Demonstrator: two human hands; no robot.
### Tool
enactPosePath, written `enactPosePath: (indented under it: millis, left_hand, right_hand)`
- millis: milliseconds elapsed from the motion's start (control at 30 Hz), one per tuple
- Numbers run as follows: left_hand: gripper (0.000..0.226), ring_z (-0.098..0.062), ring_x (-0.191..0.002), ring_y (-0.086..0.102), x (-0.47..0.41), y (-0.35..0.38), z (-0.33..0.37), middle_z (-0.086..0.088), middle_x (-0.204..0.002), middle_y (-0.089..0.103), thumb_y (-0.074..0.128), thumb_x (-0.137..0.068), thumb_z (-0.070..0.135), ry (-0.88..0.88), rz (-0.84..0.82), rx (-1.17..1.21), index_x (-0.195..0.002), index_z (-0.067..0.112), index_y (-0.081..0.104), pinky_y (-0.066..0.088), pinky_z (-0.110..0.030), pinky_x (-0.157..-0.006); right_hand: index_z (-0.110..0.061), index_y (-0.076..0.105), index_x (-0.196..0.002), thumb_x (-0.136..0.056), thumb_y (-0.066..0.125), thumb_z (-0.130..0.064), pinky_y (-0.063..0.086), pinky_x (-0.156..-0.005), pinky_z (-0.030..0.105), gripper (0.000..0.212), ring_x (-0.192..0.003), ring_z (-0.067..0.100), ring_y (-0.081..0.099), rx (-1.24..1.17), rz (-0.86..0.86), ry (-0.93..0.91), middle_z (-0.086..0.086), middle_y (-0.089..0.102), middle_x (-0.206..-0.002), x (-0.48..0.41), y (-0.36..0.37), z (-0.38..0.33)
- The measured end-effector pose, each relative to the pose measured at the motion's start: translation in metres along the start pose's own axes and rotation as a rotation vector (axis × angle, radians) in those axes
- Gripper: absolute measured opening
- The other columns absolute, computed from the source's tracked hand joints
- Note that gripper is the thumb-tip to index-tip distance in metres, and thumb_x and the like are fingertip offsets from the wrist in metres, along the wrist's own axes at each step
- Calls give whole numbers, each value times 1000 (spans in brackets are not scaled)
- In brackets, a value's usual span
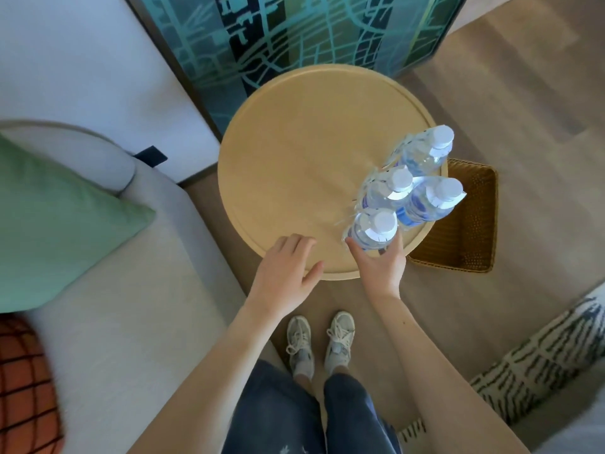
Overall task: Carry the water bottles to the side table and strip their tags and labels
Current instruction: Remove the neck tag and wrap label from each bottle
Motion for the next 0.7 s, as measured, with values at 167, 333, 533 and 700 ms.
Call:
enactPosePath:
  millis: [167,333,533,700]
  left_hand:
    - [38,-32,-105,63,-4,-4,1,-11,-114,68,66,-94,30,3,12,-56,-121,3,63,52,-39,-87]
    - [39,-27,-112,60,-3,-2,-3,-9,-120,66,63,-96,33,-62,-18,8,-125,5,61,50,-36,-91]
    - [37,-15,-120,56,4,-32,3,2,-125,61,59,-98,38,-270,78,380,-127,14,58,49,-35,-99]
    - [37,-14,-121,56,10,-99,45,1,-125,63,59,-99,36,-217,133,384,-126,11,59,47,-32,-101]
  right_hand:
    - [-40,48,-134,-75,89,-30,45,-99,18,73,-118,2,57,11,5,16,-12,64,-126,1,-5,-1]
    - [-32,55,-132,-73,90,-28,45,-90,11,68,-106,-14,57,5,11,50,-21,67,-115,7,-13,1]
    - [-51,56,-109,-71,91,-25,44,-81,0,58,-100,-15,60,-11,-16,11,-40,65,-99,25,-40,-30]
    - [-32,61,-120,-73,91,-28,50,-85,9,57,-100,-10,62,8,-107,-123,-40,65,-99,42,-74,-102]
Point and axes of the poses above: each hand's wrist, its own x-axis away from the middle knuckle, its own y-axis out of the palm, z = x × y, the point moved 8 cm from there along -x, towards the middle knuckle
